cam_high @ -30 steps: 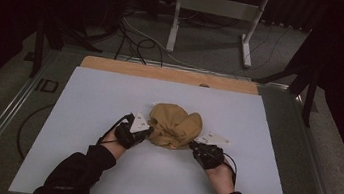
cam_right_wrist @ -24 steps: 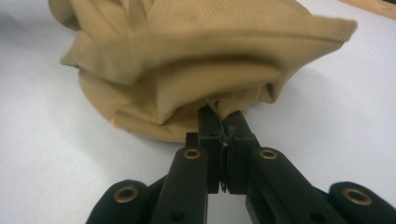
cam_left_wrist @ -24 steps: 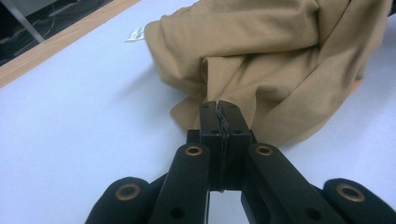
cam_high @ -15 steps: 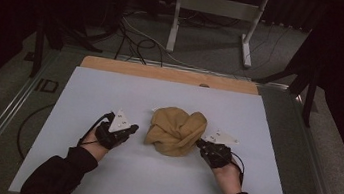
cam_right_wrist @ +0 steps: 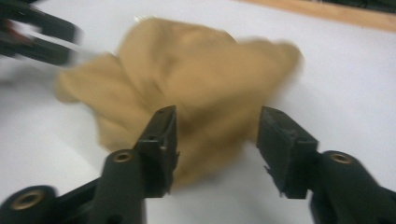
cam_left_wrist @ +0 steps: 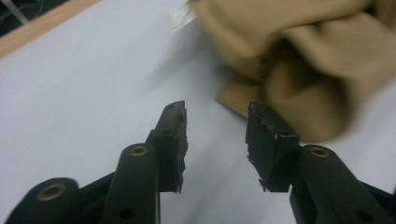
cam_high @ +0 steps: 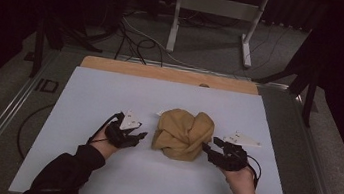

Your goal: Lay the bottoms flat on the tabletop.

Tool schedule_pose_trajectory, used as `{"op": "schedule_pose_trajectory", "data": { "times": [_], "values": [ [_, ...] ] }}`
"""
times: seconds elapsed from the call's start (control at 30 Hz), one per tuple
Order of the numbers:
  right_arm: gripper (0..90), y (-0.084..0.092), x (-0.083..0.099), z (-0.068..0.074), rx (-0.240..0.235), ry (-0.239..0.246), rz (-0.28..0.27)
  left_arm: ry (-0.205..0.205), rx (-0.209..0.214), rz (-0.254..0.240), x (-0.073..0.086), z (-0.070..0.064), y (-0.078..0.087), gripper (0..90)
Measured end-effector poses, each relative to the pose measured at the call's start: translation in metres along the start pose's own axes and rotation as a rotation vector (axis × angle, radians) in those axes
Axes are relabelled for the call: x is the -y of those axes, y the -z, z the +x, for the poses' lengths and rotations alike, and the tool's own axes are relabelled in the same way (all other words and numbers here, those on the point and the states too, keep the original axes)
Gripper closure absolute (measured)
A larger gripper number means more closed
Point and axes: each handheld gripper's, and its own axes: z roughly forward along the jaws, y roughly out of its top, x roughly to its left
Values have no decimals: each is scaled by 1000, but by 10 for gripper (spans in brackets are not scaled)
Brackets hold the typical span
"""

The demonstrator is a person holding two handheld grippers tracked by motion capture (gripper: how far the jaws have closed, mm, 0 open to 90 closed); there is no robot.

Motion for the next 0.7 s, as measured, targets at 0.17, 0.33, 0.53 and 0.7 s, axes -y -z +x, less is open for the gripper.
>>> {"op": "schedule_pose_trajectory", "data": {
  "times": [0.17, 0.33, 0.53, 0.7],
  "values": [
    [417, -11, 3, 12, 10, -59, 45, 13, 52, 12, -5, 5, -29, 519],
    [412, -24, 13, 11, 31, -91, 118, 16, 130, -24, -14, 3, -45, 474],
    [480, -34, 18, 8, 18, -109, 162, -41, 223, -42, -20, -11, -52, 487],
    [625, -36, 17, 9, 32, -74, 174, -50, 225, -49, -24, -15, -55, 578]
  ]
}}
